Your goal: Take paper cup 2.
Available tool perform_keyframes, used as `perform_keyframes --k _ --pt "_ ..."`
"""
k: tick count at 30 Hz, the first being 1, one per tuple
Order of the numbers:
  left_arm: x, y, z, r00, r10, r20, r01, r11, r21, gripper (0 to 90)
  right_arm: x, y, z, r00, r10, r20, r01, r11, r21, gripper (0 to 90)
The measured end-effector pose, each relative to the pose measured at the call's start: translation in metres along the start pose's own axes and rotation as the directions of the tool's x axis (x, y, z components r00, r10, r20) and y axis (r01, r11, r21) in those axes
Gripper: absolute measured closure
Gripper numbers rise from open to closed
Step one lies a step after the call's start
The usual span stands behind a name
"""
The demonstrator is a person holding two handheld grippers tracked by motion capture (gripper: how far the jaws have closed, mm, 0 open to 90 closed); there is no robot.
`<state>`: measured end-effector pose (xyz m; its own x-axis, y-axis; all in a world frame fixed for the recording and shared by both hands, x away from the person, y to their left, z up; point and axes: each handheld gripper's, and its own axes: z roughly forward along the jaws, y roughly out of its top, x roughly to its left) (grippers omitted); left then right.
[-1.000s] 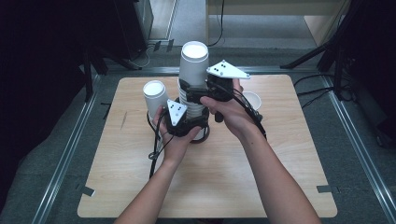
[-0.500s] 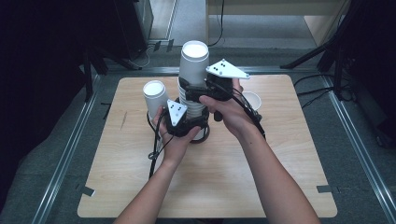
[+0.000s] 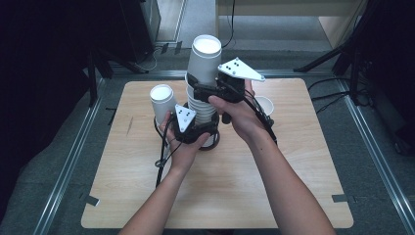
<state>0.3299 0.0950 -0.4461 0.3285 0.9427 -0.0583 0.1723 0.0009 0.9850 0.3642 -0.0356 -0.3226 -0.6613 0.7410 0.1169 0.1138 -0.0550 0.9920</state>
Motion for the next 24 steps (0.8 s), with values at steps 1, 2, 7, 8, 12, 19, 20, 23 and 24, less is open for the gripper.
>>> perform_keyframes --k 1,2,7,8,12,19,20,23,24 --pt "0.000 0.000 0.000 1.0000 0.000 0.000 0.000 1.0000 0.000 3.2 0.000 0.001 0.000 1.0000 -0.004 0.005 0.004 1.000 -0.003 13.4" --pt "0.000 0.000 0.000 1.0000 0.004 0.000 -0.004 1.0000 0.003 3.2 0.001 0.003 -0.001 0.9999 -0.006 0.008 0.007 1.000 -0.012 13.5" --pt "0.000 0.000 0.000 1.0000 0.003 0.000 -0.003 1.0000 0.002 3.2 0.002 0.011 -0.004 0.9996 0.021 0.019 -0.020 0.999 -0.047 14.4" --pt "0.000 0.000 0.000 1.0000 0.004 0.001 -0.004 1.0000 0.001 3.2 0.002 0.013 -0.005 0.9996 0.024 0.016 -0.023 0.998 -0.055 14.6" --pt "0.000 0.000 0.000 1.0000 0.005 0.001 -0.005 1.0000 0.002 3.3 0.004 0.018 -0.008 0.9995 0.020 0.027 -0.018 0.998 -0.068 14.8" --pt "0.000 0.000 -0.001 0.9999 0.011 -0.002 -0.011 0.9999 0.005 3.4 0.006 0.026 -0.015 0.9993 0.017 0.032 -0.013 0.994 -0.108 14.9" --pt "0.000 0.000 -0.001 0.9999 0.010 -0.003 -0.010 0.9999 0.006 3.4 0.006 0.027 -0.016 0.9994 0.018 0.030 -0.015 0.994 -0.113 14.9" --pt "0.000 0.000 -0.001 0.9999 0.009 -0.005 -0.009 0.9999 0.007 3.3 0.006 0.031 -0.020 0.9993 0.021 0.029 -0.017 0.991 -0.131 14.9" --pt "-0.001 0.000 -0.001 0.9999 0.009 -0.005 -0.009 0.9999 0.008 3.3 0.006 0.032 -0.022 0.9993 0.023 0.030 -0.019 0.991 -0.135 14.9"
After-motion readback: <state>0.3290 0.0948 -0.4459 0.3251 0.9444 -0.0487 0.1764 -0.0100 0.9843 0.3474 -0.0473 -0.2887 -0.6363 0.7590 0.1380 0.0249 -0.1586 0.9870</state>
